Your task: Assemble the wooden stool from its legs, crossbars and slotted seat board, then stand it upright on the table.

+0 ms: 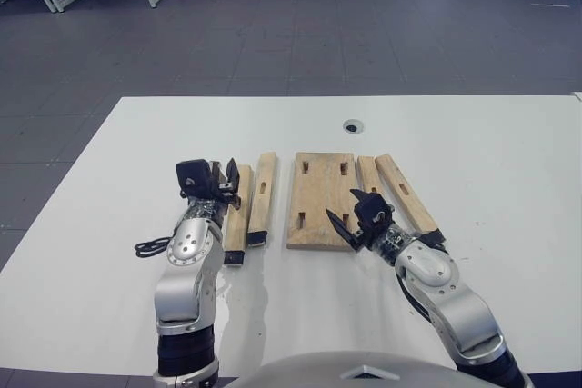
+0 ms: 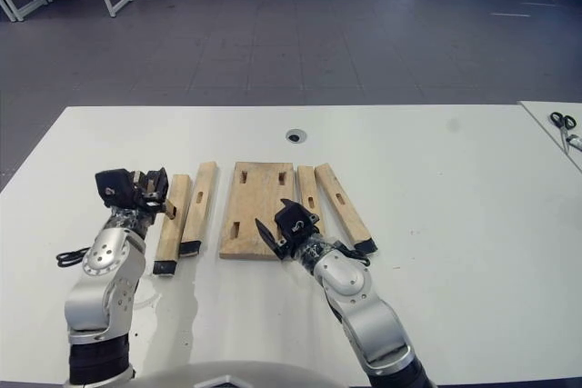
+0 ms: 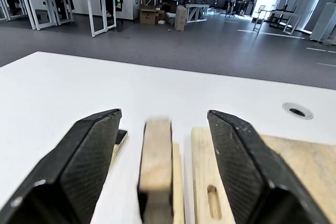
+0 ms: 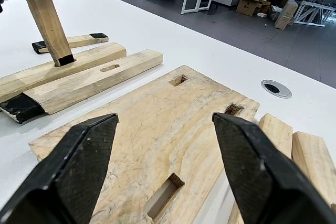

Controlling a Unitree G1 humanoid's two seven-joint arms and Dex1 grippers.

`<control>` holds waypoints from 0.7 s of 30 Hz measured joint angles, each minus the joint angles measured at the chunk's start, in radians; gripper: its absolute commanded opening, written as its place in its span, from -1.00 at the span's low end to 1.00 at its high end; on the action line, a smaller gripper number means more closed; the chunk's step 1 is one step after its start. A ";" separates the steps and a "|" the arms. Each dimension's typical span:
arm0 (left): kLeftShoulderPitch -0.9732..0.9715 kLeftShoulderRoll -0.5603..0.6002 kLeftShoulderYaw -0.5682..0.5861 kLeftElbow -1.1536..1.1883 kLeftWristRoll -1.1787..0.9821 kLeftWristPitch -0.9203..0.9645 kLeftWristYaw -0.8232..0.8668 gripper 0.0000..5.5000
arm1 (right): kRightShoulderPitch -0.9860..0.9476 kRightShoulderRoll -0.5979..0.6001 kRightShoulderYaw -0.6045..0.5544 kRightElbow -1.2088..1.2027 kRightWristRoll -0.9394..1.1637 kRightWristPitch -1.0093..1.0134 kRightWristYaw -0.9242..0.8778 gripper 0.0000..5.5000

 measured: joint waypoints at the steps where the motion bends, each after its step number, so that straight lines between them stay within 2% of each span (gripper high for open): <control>1: -0.026 0.008 0.008 -0.021 -0.002 0.022 0.000 0.10 | 0.000 0.000 0.000 0.000 0.000 0.000 0.000 0.21; 8: -0.259 0.122 0.104 -0.107 -0.026 0.282 0.006 0.10 | 0.000 0.008 0.000 0.007 -0.007 0.000 -0.005 0.21; 12: -0.361 0.130 0.160 0.005 -0.091 0.352 -0.018 0.10 | -0.001 0.013 0.001 0.020 -0.009 0.000 -0.004 0.21; 14: -0.378 0.128 0.182 0.012 -0.113 0.383 -0.018 0.10 | -0.005 0.013 0.001 0.026 -0.010 0.000 -0.004 0.21; 19: -0.589 0.153 0.232 -0.015 -0.167 0.428 -0.011 0.10 | -0.010 0.016 0.001 0.028 -0.010 -0.001 -0.003 0.21; 21: -0.573 0.151 0.224 -0.015 -0.169 0.431 -0.012 0.10 | -0.012 0.015 0.001 0.030 -0.010 -0.001 -0.001 0.21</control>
